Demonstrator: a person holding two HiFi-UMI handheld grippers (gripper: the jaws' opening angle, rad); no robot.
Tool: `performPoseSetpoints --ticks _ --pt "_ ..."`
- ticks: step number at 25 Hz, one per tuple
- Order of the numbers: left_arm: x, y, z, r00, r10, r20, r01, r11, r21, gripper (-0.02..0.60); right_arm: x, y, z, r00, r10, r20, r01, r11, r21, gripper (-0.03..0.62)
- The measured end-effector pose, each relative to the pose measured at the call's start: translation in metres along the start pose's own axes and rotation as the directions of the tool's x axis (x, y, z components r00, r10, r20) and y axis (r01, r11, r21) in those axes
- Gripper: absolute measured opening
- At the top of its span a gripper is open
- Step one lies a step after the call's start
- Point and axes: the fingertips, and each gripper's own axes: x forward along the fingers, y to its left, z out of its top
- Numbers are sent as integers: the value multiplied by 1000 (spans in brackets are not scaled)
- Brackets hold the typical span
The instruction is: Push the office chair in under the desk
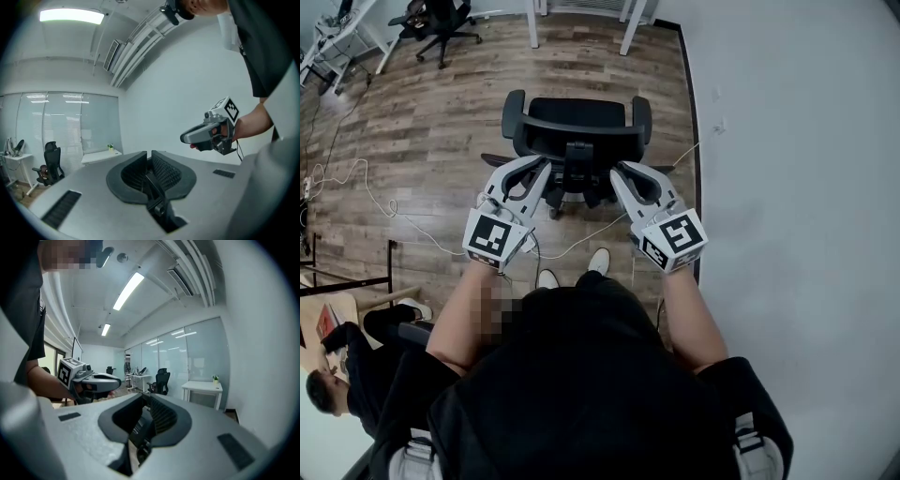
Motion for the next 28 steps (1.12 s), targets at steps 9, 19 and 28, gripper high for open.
performPoseSetpoints --ticks 9,19,28 --pt "9 4 -52 979 -79 -188 91 994 59 109 9 -19 -43 988 12 -154 -11 1000 8 85" --pt "17 10 -131 838 -177 -517 346 903 253 157 16 -44 -97 916 58 -398 -96 992 -78 179" --pt "27 21 -167 696 -180 -695 514 800 308 178 26 -57 -140 792 73 -606 -237 952 -195 192"
